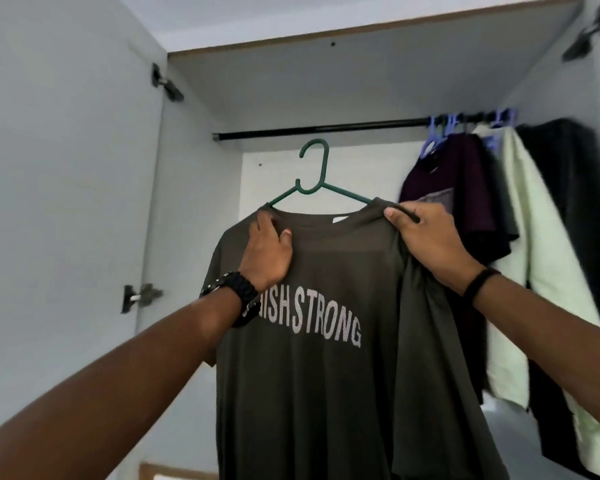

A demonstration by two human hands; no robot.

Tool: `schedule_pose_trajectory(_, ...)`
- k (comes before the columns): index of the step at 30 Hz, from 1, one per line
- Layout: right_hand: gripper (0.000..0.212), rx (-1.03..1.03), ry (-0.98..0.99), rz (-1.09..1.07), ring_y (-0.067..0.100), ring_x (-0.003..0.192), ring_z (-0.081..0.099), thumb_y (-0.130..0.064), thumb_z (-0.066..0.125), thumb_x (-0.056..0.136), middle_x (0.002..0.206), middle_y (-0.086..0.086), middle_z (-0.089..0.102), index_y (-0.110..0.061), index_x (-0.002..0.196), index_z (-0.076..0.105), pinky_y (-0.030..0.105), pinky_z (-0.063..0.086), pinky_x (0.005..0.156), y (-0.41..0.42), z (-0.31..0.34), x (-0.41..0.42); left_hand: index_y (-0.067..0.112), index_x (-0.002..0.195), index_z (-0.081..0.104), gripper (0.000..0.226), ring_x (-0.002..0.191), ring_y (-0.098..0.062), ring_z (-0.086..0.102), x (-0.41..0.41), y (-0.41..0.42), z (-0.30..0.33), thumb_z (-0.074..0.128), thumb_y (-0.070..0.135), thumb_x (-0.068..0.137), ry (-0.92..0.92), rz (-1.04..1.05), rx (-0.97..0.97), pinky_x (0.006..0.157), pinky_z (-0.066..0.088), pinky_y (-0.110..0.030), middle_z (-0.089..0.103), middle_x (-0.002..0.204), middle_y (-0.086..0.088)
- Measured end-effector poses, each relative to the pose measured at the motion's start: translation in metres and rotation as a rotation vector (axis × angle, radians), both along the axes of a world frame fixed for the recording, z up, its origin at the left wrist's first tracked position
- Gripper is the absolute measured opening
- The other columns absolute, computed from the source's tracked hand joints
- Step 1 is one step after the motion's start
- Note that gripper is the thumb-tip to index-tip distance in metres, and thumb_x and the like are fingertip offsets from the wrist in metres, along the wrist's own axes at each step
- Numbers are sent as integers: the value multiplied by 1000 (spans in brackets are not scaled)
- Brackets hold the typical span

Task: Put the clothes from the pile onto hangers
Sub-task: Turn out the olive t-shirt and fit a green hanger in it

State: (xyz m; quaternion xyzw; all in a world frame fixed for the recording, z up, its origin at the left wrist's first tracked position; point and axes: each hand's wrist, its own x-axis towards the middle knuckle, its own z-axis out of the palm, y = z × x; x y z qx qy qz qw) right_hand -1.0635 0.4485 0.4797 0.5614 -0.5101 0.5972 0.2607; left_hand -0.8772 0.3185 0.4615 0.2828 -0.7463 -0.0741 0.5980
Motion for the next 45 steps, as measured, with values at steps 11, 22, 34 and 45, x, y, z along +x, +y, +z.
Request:
schedule_pose_trajectory(11,37,-161,77,-343,31,76,55,-26,54,94,72,19,61,7,80,63,27,27,58,-38,95,-103,11,144,30,49,133,-31,36,-157,-53,61,32,36,102,-257,-263,-82,109,27,-34,34,145,-18)
schedule_pose_trajectory(22,31,-265,-92,-516,30,85,53,-24,53,94,93,24,61,4,85,60,24,28,65,-132,205,-225,25,153,13,69,145,-24,18,-346,-121,127,33,58,96,-207,-626,-155,118,16,-39,18,158,-7)
schedule_pose_trajectory(34,22,-344,72,-776,36,105,55,-7,46,95,117,23,56,4,112,55,32,43,80,-226,271,-268,10,126,45,50,119,-33,47,-436,-216,153,50,36,84,-237,-601,-409,100,41,-47,48,129,-13)
schedule_pose_trajectory(45,22,-153,200,-1055,42,108,55,-1,47,91,115,29,58,7,107,59,41,46,88,-256,287,-294,-10,90,58,24,97,-36,55,-458,-257,150,41,6,96,-132,-718,-431,72,33,-24,59,102,-27)
